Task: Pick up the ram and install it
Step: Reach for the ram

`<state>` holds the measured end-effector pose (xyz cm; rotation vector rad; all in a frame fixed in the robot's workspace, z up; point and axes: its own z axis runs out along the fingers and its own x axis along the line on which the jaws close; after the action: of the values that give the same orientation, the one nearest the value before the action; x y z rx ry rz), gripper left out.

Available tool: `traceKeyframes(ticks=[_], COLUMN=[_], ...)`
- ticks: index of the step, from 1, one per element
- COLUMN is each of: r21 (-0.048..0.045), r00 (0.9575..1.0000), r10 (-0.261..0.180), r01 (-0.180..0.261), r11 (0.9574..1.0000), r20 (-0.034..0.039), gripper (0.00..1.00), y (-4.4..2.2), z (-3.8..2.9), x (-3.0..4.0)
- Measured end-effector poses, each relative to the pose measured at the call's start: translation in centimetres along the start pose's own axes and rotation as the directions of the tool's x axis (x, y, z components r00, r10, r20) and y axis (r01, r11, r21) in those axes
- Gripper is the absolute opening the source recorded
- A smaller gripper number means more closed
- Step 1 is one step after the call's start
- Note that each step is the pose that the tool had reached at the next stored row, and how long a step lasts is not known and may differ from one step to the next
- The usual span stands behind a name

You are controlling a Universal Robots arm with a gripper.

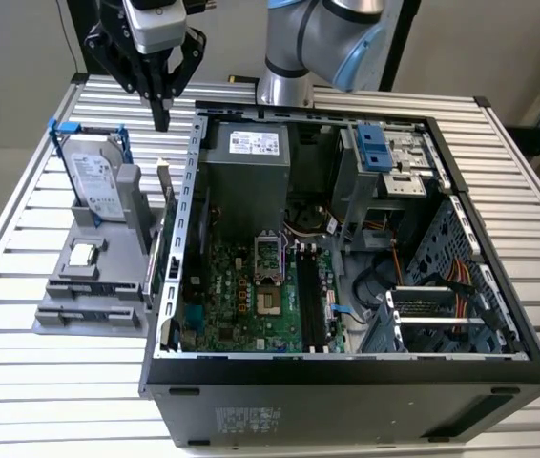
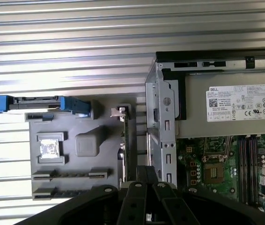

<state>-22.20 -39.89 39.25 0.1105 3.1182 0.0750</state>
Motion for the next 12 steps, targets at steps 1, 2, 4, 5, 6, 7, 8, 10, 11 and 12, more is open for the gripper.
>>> traceKeyframes(ticks=[1,2,4,5,6,7,8,10,11,12], r21=[0.0000,0.0001,0.0001,0.0000,0.0001,-0.0001,0.0001,0.0000,0.0000,0.0000], r00=[1.0000,1.0000,1.0000,1.0000,1.0000,1.0000,1.0000,1.0000,1.0000,1.0000], r10=[0.000,0.000,0.000,0.000,0.000,0.000,0.000,0.000,0.000,0.000], r01=[0.000,0.000,0.000,0.000,0.000,0.000,0.000,0.000,0.000,0.000], r11=[1.0000,1.0000,1.0000,1.0000,1.0000,1.0000,1.0000,1.0000,1.0000,1.0000], r20=[0.0000,0.0000,0.0000,0.0001,0.0000,0.0001,-0.0001,0.0000,0.0000,0.0000], gripper=[0.00,0.00,0.00,0.00,0.00,0.00,0.00,0.00,0.00,0.00], y=[-0.01,-0.02,-0.03,-0.04,-0.05,-0.05,-0.06,-0.07,-0.08,-0.08], z=[0.00,-0.01,-0.01,-0.01,-0.02,-0.01,-0.02,-0.02,-0.02,-0.03], x=[0.12,0.22,0.43,0.53,0.61,0.70,0.79,0.98,1.05,1.12])
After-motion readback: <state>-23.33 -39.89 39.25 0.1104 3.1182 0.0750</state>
